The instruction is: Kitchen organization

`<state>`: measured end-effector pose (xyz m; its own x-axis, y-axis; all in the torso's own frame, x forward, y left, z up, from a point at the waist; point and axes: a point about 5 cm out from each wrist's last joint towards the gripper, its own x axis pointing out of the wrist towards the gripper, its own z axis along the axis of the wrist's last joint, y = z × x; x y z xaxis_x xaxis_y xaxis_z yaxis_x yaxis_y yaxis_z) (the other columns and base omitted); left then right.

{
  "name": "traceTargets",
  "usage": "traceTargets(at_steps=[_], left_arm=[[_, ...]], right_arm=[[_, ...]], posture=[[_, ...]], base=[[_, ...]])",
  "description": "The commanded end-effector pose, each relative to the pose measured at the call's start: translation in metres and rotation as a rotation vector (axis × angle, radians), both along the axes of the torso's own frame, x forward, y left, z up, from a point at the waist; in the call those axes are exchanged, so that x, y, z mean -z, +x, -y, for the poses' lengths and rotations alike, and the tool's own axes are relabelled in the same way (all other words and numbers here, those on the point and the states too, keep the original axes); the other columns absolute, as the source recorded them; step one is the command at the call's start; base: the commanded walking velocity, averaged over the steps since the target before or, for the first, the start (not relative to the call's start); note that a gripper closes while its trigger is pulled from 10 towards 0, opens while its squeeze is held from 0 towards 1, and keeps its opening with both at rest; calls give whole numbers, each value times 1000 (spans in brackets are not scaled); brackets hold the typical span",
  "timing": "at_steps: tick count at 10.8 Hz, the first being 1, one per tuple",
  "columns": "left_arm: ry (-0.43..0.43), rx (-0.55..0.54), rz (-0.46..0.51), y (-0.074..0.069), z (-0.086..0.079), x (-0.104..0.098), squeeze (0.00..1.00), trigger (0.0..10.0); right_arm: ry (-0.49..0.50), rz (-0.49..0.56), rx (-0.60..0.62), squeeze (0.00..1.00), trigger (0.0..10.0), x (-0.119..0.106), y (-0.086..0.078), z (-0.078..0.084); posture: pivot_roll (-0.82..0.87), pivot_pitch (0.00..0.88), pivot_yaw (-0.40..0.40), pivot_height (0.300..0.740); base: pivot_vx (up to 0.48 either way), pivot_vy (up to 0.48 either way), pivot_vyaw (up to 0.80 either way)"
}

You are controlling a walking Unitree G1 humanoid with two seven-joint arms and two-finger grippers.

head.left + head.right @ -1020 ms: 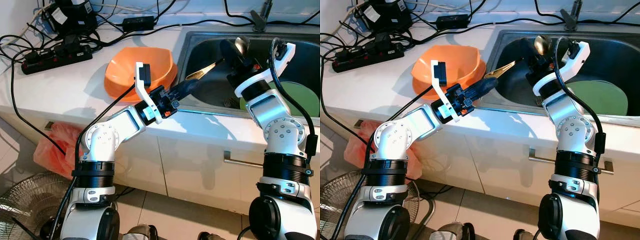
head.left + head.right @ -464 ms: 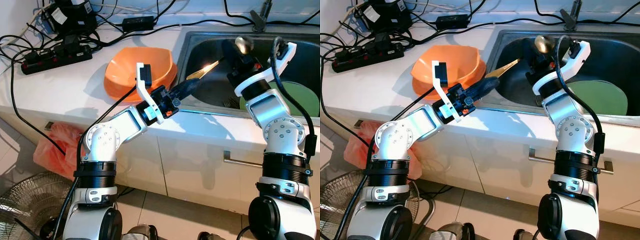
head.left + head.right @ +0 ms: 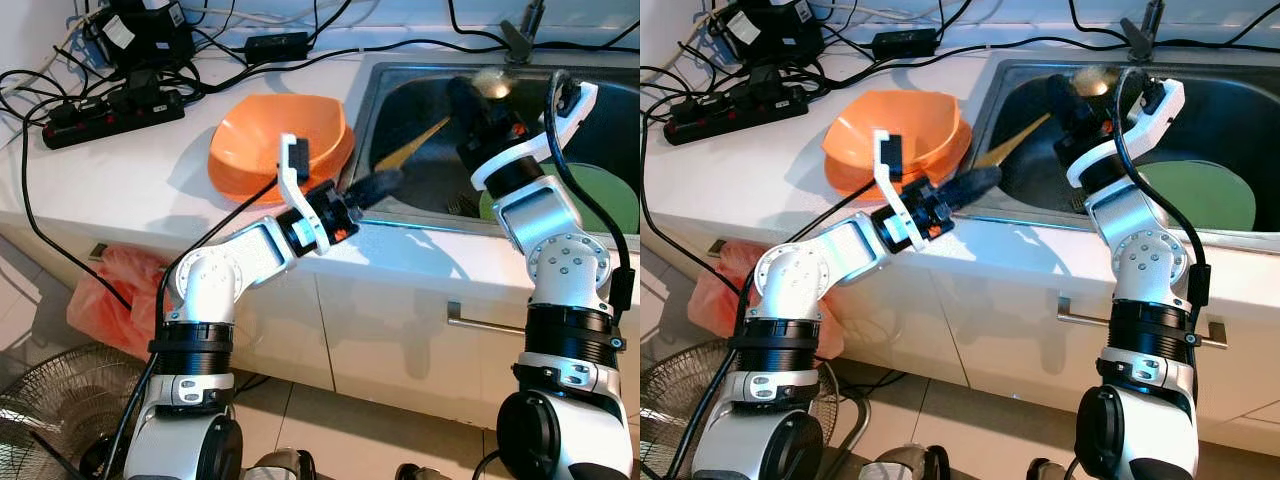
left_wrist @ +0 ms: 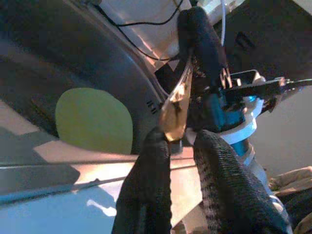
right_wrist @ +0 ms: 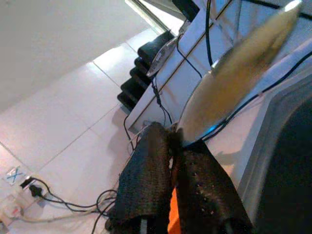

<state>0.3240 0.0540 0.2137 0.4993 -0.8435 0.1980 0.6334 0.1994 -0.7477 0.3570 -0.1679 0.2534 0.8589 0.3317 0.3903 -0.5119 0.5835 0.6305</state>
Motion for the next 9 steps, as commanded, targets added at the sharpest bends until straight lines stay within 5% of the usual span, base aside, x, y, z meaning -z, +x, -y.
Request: traceTargets(at_steps=[1,4,6,9], left_arm=[[-14,-2,33,1,-2,-9,1000,10000],[-7,-28,36,4,-7,-9,1000,10000],[122,-66,145,1,-12,-10,1000,10000],[253,-38,254,-6,-18,-8,1000,10000]], right_arm=[[-17,-21,11,0,0,3,1,-1],[-25,-27,24,0,0,3,3,0],[-84,-41,92,0,0,6,8,6],[-392,-48,273,0,0,15,22,27]], posture=[[87,117,121,740],[86,116,114,740],[89,117,109,740],[113,128,113,740]], base=[[0,0,0],[0,0,0],[0,0,0],[0,0,0]])
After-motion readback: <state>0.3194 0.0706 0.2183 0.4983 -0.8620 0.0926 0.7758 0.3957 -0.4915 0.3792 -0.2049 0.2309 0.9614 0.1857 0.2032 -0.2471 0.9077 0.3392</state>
